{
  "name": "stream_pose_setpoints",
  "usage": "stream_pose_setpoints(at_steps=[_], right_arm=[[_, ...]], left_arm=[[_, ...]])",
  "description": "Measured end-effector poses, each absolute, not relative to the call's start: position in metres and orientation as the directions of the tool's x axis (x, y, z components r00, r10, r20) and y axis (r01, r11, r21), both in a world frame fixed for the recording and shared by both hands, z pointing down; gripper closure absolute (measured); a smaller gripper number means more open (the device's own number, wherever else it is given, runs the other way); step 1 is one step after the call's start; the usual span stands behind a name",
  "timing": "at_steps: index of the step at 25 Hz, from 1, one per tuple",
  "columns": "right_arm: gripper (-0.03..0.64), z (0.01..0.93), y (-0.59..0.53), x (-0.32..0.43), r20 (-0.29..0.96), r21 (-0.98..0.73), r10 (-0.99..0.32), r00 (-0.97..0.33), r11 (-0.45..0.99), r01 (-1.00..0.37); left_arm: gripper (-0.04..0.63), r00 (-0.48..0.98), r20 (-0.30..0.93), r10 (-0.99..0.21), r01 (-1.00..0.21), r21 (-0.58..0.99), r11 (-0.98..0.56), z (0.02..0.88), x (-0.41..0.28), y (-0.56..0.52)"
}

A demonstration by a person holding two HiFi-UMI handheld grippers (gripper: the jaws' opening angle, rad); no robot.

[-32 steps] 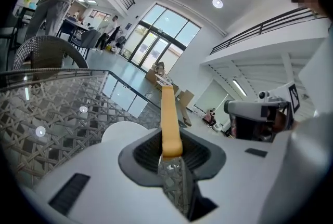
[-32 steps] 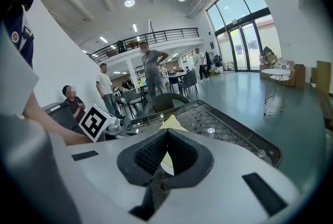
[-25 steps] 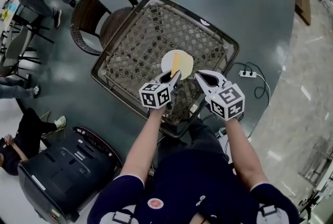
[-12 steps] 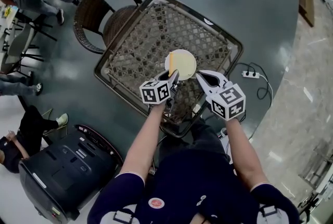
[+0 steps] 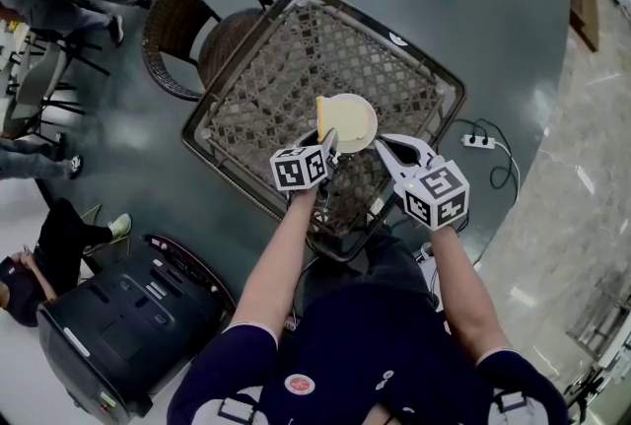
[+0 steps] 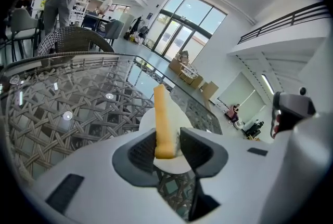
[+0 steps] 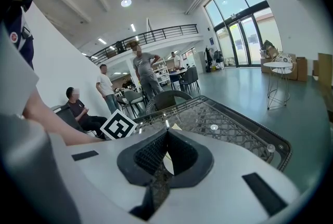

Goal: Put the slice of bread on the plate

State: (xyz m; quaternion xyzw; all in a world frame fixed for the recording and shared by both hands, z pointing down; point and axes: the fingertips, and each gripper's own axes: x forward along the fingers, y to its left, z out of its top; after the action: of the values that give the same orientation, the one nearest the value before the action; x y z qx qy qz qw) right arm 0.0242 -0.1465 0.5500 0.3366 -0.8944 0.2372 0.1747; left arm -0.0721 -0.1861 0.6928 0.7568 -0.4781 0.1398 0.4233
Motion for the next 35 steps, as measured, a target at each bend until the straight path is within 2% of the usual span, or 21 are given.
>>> stream_pose_setpoints(at_steps=[11,22,30,35], right_arm=[[0.611,0.553,-0.147,0.027,0.476,-0.310,-0.521,-0.709,0.655,-0.689],[0.611,0.549,-0.148,0.031,0.467,-0.314,-0.532,-0.707,0.647,-0.695],[0.611,0.536,-0.148,0.032,0.436,-0.309,-0.548,-0.714,0.653,-0.691],[0.611,0.520,-0.145,0.028,0.405,-0.298,-0.556,-0.726,0.670,-0.680]], left_arm=[[0.442,0.441,0.688,-0.577,-0.867,0.493,-0.075,0.720,-0.086,-0.187],[0.419,0.362,0.723,-0.588,-0.921,0.376,-0.105,0.715,-0.097,-0.189],[0.420,0.352,0.667,-0.657,-0.932,0.315,-0.181,0.661,-0.102,-0.175],[0.423,0.402,0.580,-0.709,-0.915,0.295,-0.277,0.611,-0.099,-0.161]])
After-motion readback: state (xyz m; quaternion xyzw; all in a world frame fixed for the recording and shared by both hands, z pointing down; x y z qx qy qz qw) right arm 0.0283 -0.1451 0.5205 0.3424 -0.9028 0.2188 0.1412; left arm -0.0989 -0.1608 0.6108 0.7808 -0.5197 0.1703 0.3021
